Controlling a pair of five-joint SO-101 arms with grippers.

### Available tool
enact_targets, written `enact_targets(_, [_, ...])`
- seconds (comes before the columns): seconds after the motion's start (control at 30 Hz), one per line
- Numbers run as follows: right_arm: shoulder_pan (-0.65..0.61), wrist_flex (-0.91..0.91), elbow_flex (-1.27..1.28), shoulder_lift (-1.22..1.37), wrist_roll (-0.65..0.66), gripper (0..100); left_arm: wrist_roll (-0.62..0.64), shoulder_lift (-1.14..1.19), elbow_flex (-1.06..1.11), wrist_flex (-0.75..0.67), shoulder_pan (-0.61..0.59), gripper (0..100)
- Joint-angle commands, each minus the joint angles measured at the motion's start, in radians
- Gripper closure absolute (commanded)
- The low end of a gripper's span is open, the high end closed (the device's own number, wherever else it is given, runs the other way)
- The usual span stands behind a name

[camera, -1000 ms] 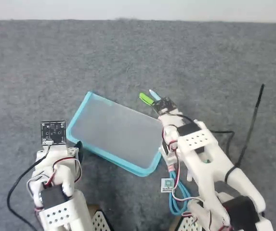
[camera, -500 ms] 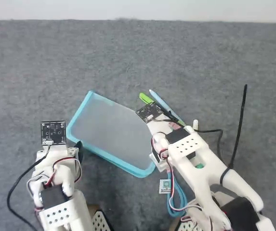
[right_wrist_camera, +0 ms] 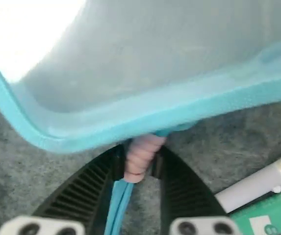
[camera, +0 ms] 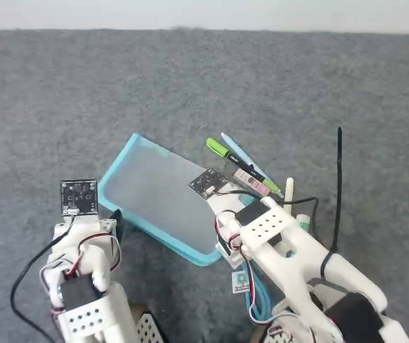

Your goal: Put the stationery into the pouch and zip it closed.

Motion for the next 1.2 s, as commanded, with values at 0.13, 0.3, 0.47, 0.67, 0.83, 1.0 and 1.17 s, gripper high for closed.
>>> enact_targets(0.13, [0.289,0.004,-0.089,-0.053,0.083,99.1,-0.041,-0.026,-0.008,-0.124,-0.009,75])
enact_targets(0.3, [0.484,0.145,-0.354,-0.053,0.094,99.1,-0.143,-0.021,-0.024,-0.190,-0.003,75])
enact_targets(0.47, [0.470,0.291,-0.588,-0.054,0.081,99.1,-0.163,-0.018,-0.188,-0.112,0.003,75])
enact_targets(0.67, [0.460,0.340,-0.660,-0.110,0.023,99.1,-0.164,0.048,-0.372,-0.028,0.051,75])
enact_targets(0.83, [0.424,0.346,-0.657,-0.317,0.029,99.1,-0.094,0.433,-0.615,-0.072,0.121,75])
enact_targets(1.0, [0.266,0.357,-0.690,-0.420,0.043,99.2,0.037,0.984,-1.024,-0.009,0.230,75])
enact_targets(1.17, [0.292,0.375,-0.885,-0.291,0.041,99.2,0.080,1.201,-1.150,0.009,0.327,75])
